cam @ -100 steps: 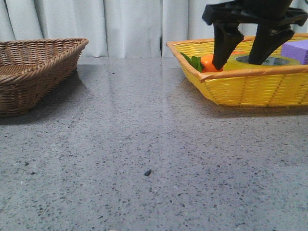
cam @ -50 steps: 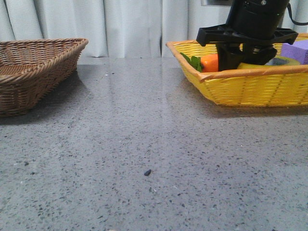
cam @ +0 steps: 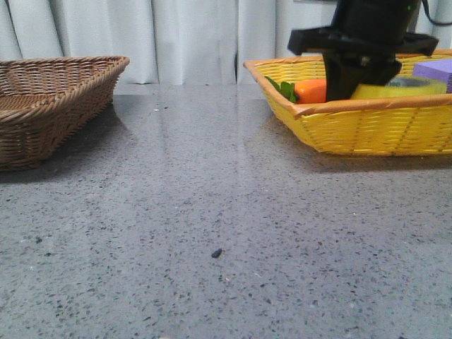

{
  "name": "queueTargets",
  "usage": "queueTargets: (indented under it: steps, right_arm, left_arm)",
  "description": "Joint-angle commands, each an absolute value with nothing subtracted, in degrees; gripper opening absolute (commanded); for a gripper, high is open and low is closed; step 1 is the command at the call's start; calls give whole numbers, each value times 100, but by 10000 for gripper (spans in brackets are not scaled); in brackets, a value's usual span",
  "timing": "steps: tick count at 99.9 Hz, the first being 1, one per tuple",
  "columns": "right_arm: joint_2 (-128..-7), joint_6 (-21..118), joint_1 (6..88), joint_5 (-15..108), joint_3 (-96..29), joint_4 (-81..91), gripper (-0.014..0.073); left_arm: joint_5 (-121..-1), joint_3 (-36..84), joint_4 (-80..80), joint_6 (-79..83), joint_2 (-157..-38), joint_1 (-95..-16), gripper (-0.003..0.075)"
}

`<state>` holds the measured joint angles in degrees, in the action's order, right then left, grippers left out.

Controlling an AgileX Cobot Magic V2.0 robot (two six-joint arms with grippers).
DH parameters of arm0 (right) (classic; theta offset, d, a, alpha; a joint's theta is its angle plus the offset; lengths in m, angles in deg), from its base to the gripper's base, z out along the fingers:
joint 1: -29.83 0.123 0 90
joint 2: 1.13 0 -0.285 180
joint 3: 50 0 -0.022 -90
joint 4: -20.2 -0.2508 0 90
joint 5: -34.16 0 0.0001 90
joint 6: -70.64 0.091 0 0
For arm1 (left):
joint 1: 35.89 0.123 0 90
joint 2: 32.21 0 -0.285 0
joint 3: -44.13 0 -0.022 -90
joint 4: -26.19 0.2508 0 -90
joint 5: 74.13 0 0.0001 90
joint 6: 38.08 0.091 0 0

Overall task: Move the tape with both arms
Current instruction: 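Lift the tape roll, carry it toward the brown basket, set it on table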

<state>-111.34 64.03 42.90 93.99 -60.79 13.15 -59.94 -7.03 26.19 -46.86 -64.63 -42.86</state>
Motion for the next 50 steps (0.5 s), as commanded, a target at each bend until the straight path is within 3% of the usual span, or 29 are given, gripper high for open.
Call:
queueTargets:
  steps: [1, 30, 50]
  right_arm:
    - [-10823, 6374, 4346, 9616, -6796, 1332, 14]
    - [-10823, 6374, 5245, 10633, -8675, 1327, 13]
    - [-10897, 6374, 6375, 10486, -8886, 1327, 13]
  left_arm:
    - [-6408, -484, 2588, -4736, -6526, -4289, -21]
    - [-6408, -484, 2524, -4736, -6526, -4289, -21]
    - [-6398, -484, 2524, -4736, -6526, -4289, -21]
